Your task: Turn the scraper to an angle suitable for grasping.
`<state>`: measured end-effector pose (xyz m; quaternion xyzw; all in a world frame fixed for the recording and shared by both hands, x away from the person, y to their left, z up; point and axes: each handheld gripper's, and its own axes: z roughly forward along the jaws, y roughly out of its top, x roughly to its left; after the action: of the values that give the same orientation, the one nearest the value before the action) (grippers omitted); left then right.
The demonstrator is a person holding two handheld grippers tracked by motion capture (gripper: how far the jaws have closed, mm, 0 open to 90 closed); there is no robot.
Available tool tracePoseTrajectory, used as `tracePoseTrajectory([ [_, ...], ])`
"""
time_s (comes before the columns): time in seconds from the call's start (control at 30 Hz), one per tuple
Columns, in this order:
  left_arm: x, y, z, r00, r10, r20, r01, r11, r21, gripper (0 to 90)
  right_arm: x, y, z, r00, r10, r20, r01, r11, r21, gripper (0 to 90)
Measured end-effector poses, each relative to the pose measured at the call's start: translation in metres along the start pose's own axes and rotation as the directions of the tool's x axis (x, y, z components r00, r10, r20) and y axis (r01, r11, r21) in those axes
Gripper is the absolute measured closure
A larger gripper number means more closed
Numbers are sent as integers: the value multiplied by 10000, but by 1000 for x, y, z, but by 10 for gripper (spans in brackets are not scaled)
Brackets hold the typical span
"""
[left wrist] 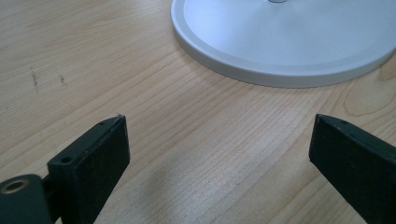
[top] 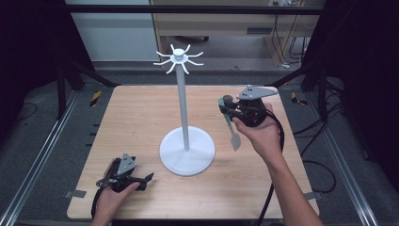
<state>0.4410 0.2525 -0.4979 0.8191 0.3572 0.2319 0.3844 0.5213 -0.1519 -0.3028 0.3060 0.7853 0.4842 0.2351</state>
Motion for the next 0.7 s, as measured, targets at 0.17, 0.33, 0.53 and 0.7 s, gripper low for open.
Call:
tracePoseTrajectory([
  [0.17, 0, 0, 0, 10000, 2, 2, -2, 10000, -4, 46, 2, 8, 0, 10000, 30, 21, -29, 9996, -282, 747],
  [0.33, 0, 0, 0, 10000, -6, -2, 6, 10000, -9, 46, 4, 16, 0, 10000, 9, 55, -6, 9983, -584, 747],
  [0.53, 0, 0, -1, 10000, -7, -5, 7, 10000, -17, 46, 8, 25, -1, 9999, 28, 96, -19, 9963, -863, 747],
  [0.7, 1, 0, -1, 10000, -13, -6, 13, 10000, -13, 46, 8, 30, -3, 9999, 51, 122, -38, 9944, -1061, 747],
])
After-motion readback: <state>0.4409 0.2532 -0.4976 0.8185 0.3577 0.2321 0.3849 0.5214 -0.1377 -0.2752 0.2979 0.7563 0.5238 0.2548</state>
